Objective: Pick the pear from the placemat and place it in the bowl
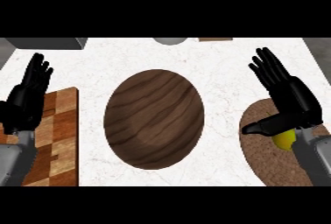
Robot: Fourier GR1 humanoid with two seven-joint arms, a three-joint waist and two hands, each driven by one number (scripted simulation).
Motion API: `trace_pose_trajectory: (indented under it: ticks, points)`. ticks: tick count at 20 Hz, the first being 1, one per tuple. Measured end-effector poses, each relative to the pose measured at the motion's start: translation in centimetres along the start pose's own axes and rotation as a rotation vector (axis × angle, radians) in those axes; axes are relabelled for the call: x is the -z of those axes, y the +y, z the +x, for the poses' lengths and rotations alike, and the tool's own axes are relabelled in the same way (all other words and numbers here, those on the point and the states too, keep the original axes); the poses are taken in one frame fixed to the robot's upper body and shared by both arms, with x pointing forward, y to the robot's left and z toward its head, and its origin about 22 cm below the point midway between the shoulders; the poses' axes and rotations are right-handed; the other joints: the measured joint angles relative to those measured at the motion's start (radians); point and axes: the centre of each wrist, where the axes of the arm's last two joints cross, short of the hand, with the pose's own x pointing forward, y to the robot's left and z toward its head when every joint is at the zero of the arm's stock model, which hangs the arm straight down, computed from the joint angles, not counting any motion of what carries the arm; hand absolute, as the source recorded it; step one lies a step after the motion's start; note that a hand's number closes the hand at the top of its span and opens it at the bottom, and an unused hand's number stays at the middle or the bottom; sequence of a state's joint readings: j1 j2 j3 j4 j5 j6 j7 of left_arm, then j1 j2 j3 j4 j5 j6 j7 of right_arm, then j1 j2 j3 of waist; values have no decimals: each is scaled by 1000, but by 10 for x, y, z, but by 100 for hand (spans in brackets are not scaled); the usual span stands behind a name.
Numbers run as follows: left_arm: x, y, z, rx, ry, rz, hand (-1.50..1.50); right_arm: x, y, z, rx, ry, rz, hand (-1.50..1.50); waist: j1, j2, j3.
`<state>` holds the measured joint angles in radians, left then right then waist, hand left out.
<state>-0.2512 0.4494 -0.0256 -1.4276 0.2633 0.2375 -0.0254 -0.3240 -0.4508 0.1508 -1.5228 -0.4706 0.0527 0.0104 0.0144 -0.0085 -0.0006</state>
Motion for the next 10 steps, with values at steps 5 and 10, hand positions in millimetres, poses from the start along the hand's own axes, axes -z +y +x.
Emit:
trace_pose_trajectory:
  ticks: [5,10]
  points:
    - [-4,12,8,-33,-47,10,0,-38,-4,11,-109,-92,2,-150,-19,2,0]
    - [-4,22,8,-46,-63,22,0,-57,-35,44,-291,-74,43,-150,-25,4,0]
